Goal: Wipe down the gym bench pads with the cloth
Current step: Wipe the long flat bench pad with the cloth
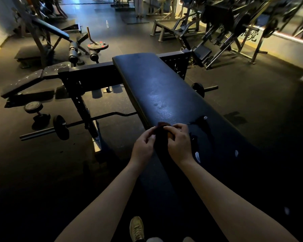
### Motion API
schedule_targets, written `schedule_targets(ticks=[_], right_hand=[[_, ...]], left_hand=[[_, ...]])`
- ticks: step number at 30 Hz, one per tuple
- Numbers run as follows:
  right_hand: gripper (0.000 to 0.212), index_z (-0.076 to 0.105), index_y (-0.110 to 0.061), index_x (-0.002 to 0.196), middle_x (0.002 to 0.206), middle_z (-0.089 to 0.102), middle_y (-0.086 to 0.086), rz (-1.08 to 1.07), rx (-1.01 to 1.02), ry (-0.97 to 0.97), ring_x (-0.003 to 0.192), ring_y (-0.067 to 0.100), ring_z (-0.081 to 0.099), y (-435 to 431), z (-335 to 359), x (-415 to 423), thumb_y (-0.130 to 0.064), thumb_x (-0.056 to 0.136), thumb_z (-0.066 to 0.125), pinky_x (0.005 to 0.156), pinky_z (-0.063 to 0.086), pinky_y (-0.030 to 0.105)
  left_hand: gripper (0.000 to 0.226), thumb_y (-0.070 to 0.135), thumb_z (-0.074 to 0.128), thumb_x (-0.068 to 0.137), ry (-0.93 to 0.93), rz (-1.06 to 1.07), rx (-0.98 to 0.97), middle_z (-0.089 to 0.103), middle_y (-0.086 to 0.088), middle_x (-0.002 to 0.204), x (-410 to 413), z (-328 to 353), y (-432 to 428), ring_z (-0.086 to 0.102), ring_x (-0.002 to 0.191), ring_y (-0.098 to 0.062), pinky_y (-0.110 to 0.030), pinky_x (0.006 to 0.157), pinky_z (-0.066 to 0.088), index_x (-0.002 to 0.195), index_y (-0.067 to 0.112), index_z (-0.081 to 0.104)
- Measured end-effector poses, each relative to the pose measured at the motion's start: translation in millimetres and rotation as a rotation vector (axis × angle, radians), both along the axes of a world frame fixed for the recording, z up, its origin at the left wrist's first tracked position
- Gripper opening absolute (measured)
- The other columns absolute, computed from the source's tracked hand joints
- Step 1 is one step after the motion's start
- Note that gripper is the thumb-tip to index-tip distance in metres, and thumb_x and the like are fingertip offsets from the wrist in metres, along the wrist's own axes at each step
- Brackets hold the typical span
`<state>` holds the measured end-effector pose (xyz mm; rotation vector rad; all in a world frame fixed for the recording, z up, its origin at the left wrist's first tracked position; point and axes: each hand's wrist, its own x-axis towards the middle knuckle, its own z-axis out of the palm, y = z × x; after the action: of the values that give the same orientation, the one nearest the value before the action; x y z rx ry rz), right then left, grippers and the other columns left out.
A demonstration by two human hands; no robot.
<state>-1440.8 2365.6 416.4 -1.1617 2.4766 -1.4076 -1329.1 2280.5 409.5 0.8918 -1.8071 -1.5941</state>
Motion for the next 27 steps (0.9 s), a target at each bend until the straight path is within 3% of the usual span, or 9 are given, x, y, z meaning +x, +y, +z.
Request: schedule_targets(ticks=[4, 7, 9, 12, 14, 16, 19, 23, 27], right_hand=[[0.041, 0.058, -0.016, 0.139, 0.154, 0.037, 0.003, 0.058, 0.374, 0.178, 0.139, 0.031, 0.026, 11.4, -19.7, -17.7, -0.032, 0.101, 0.052, 0.115, 0.018, 0.032], [0.056, 0.039, -0.026, 0.152, 0.163, 0.024, -0.003, 0.193, 0.482, 0.265, 0.148, 0.028, 0.014, 17.2, -26.6, -23.4, -0.042, 0.1, 0.051, 0.123, 0.007, 0.038], [0.055, 0.037, -0.034, 0.153, 0.162, 0.028, -0.002, 0.236, 0.482, 0.28, 0.146, 0.028, 0.016, 18.6, -27.9, -24.3, -0.039, 0.1, 0.051, 0.123, 0.011, 0.039], [0.047, 0.05, -0.031, 0.145, 0.151, 0.042, 0.001, 0.245, 0.422, 0.245, 0.138, 0.029, 0.024, 16.0, -27.6, -31.1, -0.032, 0.099, 0.054, 0.119, 0.022, 0.04], [0.042, 0.06, -0.024, 0.137, 0.138, 0.051, 0.005, 0.179, 0.374, 0.25, 0.133, 0.031, 0.031, 14.1, -26.9, -45.3, -0.026, 0.096, 0.058, 0.117, 0.028, 0.042], [0.039, 0.064, -0.019, 0.133, 0.134, 0.053, 0.009, 0.069, 0.377, 0.233, 0.136, 0.034, 0.033, 15.9, -26.6, -63.7, -0.021, 0.094, 0.06, 0.12, 0.024, 0.039], [0.04, 0.061, -0.013, 0.136, 0.144, 0.049, 0.011, -0.031, 0.404, 0.172, 0.142, 0.033, 0.03, 19.0, -26.3, -77.0, -0.017, 0.096, 0.058, 0.121, 0.018, 0.036], [0.035, 0.066, -0.011, 0.129, 0.135, 0.058, 0.011, -0.026, 0.334, 0.17, 0.128, 0.032, 0.044, 13.2, -26.7, -57.3, -0.017, 0.096, 0.057, 0.114, 0.031, 0.037], [0.035, 0.069, -0.02, 0.126, 0.13, 0.062, 0.005, 0.051, 0.306, 0.199, 0.121, 0.03, 0.049, 10.2, -24.2, -32.8, -0.025, 0.092, 0.06, 0.109, 0.036, 0.038]], left_hand=[[0.037, 0.007, 0.05, 0.102, -0.105, -0.045, -0.077, 0.062, -0.001, 0.135, -22.5, -16.7, 5.6, 0.054, 0.127, -0.012, -0.018, 0.105, 0.037, 0.137, 0.013, 0.06], [0.042, 0.0, 0.048, 0.1, -0.101, -0.065, -0.174, 0.058, -0.002, 0.138, -26.0, -23.1, 6.5, 0.052, 0.129, -0.012, -0.008, 0.105, 0.035, 0.141, 0.007, 0.056], [0.045, 0.006, 0.048, 0.098, -0.106, -0.078, -0.242, 0.058, -0.008, 0.139, -27.9, -27.9, 5.1, 0.053, 0.13, -0.013, -0.008, 0.105, 0.035, 0.143, 0.005, 0.053], [0.058, 0.018, 0.049, 0.092, -0.143, -0.066, -0.296, 0.058, -0.012, 0.14, -27.7, -40.2, 6.1, 0.053, 0.129, -0.018, -0.027, 0.112, 0.038, 0.15, 0.011, 0.045], [0.061, 0.019, 0.052, 0.093, -0.173, -0.066, -0.352, 0.052, -0.006, 0.145, -23.7, -49.2, 12.7, 0.046, 0.133, -0.016, -0.029, 0.116, 0.031, 0.152, 0.015, 0.04], [0.06, 0.02, 0.053, 0.097, -0.173, -0.08, -0.384, 0.043, 0.004, 0.151, -18.9, -55.7, 19.7, 0.037, 0.14, -0.008, -0.027, 0.119, 0.025, 0.154, 0.018, 0.035], [0.061, 0.028, 0.051, 0.098, -0.097, -0.104, -0.22, 0.034, 0.014, 0.156, -13.3, -58.2, 23.4, 0.029, 0.145, 0.004, -0.028, 0.122, 0.023, 0.155, 0.028, 0.03], [0.064, 0.025, 0.051, 0.097, -0.057, -0.114, -0.079, 0.039, 0.014, 0.155, -12.1, -57.3, 25.4, 0.031, 0.143, 0.006, -0.032, 0.123, 0.024, 0.155, 0.034, 0.027], [0.064, 0.023, 0.049, 0.091, -0.034, -0.04, -0.054, 0.043, 0.007, 0.154, -18.4, -54.5, 30.5, 0.036, 0.143, 0.001, -0.035, 0.124, 0.025, 0.152, 0.032, 0.032]])
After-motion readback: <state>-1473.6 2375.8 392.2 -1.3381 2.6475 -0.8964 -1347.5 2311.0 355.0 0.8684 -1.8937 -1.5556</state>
